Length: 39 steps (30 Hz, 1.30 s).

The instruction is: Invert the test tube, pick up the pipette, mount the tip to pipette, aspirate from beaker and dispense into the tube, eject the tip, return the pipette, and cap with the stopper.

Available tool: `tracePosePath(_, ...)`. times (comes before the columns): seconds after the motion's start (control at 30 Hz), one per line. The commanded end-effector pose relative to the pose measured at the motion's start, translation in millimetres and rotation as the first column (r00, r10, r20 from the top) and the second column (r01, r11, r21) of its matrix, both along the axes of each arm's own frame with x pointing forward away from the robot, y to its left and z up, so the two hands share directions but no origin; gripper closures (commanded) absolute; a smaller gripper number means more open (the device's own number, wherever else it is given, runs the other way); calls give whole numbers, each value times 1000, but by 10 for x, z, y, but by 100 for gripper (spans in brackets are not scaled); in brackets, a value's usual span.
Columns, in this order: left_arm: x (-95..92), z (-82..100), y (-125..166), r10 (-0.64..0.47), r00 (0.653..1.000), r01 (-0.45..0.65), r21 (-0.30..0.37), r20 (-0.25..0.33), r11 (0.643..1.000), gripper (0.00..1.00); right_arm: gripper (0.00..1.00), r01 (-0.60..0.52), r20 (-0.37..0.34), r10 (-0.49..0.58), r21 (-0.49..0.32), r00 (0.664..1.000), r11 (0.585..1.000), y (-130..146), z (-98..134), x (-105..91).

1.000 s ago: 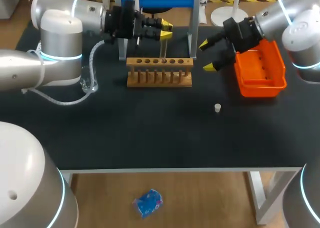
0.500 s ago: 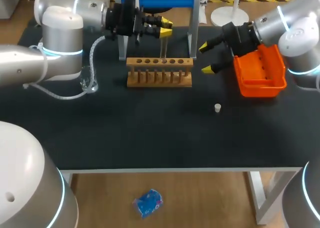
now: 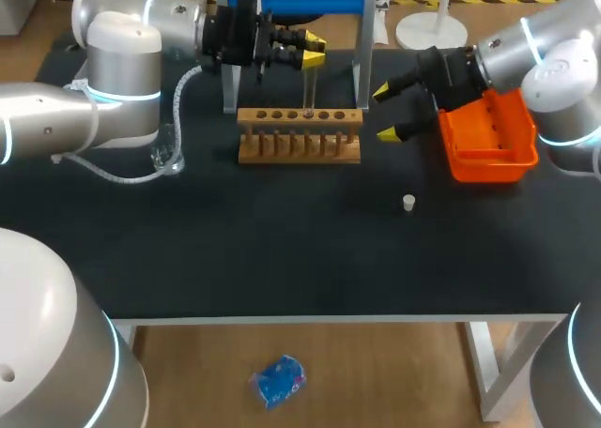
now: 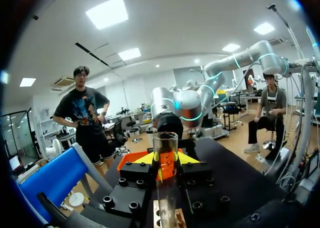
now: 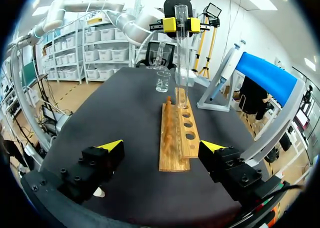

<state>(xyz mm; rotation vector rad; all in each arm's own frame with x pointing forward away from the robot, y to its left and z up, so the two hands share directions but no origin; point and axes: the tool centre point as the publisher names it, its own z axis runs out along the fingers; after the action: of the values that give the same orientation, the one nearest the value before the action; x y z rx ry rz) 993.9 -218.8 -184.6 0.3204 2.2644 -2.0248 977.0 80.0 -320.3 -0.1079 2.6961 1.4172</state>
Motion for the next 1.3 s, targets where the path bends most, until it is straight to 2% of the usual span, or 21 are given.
tracePosePath(0.03,85,-34,-2,-11,1000,11,1,-6,1000,100,0,0,2,0,0,1000,1000,-3,-3,-3)
tracePosePath(0.53,181,-136,17,1,1000,-1,3,-22,1000,100,0,0,2,0,0,1000,1000,-3,-3,-3)
tracePosePath(1.3,206,-254,8,0,1000,1,26,-25,1000,100,0,0,2,0,0,1000,1000,-3,-3,-3)
